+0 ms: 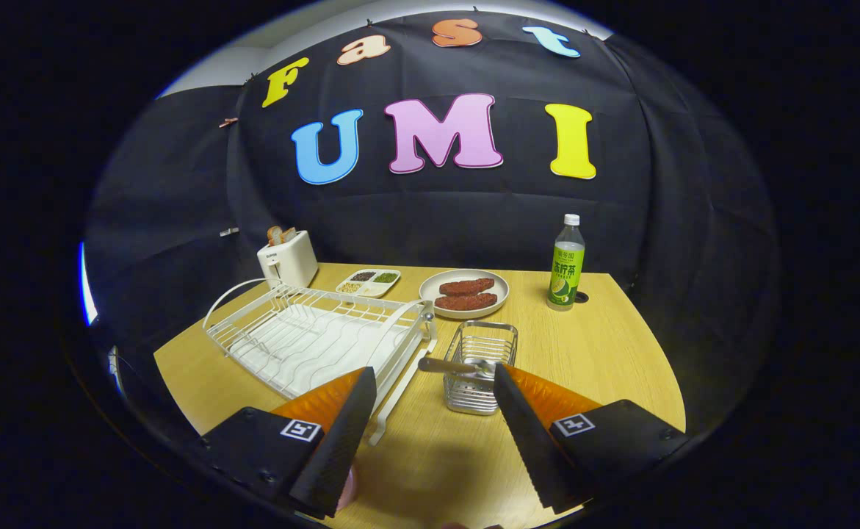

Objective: Take the plate from the dish rack, then take the spoon from the basket and place it into the plate.

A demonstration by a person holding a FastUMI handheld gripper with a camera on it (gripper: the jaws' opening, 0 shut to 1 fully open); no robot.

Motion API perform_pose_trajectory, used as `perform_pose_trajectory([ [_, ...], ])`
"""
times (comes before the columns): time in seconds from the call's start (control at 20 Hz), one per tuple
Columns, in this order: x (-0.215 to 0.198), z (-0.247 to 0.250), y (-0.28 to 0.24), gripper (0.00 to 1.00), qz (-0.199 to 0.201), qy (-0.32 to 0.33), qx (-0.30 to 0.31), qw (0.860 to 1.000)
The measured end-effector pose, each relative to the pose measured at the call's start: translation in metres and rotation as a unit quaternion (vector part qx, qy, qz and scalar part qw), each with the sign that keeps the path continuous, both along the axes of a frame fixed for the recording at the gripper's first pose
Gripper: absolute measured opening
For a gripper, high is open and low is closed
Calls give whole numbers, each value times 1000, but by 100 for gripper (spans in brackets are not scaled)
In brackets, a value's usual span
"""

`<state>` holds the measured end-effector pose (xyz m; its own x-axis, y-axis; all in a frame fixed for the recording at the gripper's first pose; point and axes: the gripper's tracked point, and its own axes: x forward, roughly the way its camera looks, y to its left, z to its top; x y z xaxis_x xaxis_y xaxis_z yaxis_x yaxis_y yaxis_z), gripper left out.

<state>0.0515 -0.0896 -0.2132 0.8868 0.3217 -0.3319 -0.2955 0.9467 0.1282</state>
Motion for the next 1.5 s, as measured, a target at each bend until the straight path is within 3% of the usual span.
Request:
perform_pose_trajectory([
  [0.45,57,-38,15,95,-4,-34,-49,998],
  [0.55,65,-43,16,85,-3,-40,-51,998],
  [0.7,70,-35,14,56,-11,-57,-41,997],
  [0.9,74,-48,14,44,-10,-40,-49,998],
  [1.0,77,-50,8,45,-20,-38,-54,998],
  [1.25,78,-43,11,30,-13,-54,-55,997],
  [1.5,85,-32,-6,17,-51,-57,-41,996],
])
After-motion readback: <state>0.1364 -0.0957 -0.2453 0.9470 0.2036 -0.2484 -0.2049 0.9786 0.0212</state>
